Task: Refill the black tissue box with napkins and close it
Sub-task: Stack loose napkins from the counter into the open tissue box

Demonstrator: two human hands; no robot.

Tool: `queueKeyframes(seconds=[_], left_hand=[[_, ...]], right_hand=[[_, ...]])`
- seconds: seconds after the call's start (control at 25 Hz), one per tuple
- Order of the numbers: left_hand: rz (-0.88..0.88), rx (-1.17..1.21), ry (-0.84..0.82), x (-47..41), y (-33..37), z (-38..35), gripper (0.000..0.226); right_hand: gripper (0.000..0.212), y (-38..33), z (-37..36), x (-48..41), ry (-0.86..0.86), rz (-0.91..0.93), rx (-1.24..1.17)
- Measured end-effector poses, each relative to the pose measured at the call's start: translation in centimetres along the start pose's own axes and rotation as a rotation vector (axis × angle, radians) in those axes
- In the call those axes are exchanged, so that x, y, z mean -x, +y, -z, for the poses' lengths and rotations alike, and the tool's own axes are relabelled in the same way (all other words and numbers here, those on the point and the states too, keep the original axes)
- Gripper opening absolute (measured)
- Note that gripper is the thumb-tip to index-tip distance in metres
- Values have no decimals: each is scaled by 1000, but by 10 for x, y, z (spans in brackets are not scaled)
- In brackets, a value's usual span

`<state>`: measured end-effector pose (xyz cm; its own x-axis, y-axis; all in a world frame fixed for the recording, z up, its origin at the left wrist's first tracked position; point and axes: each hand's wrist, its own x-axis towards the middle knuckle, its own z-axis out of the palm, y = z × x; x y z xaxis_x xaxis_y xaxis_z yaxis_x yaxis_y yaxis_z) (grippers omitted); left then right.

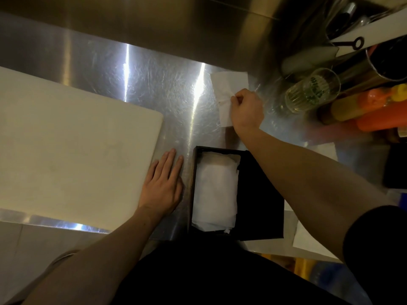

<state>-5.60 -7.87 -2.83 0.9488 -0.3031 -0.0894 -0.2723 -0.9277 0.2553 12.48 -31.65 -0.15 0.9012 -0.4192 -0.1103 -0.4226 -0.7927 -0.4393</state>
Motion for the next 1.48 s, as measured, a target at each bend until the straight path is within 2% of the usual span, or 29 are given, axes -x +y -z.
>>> queueKeyframes(seconds=[0.36,0.56,0.68,0.96,1.16,1.32,1.4,1.48], left_hand=[[-1,23,-6,0,-1,1,59],[-5,16,-2,2,0,1,58],[-19,23,-18,0,-2,2,58],[-58,49,-42,3,-7,1,57],[-74,80,-31,4,-7,-1,56],[-64,81,-22,4,-8,-3,55],[-59,75,-10,4,-8,-3,55],[-59,77,-3,4,-7,-4,55]], right_hand=[[12,-5,31,21,58,17,-293],[10,-13,74,74,128,97,-433],[9,-17,93,122,166,82,-466],[16,-12,115,230,117,80,-398],[17,2,87,252,76,3,-303],[28,12,57,250,-39,-61,-172],[36,14,49,248,-125,-50,-76],[34,14,44,246,-219,2,76]])
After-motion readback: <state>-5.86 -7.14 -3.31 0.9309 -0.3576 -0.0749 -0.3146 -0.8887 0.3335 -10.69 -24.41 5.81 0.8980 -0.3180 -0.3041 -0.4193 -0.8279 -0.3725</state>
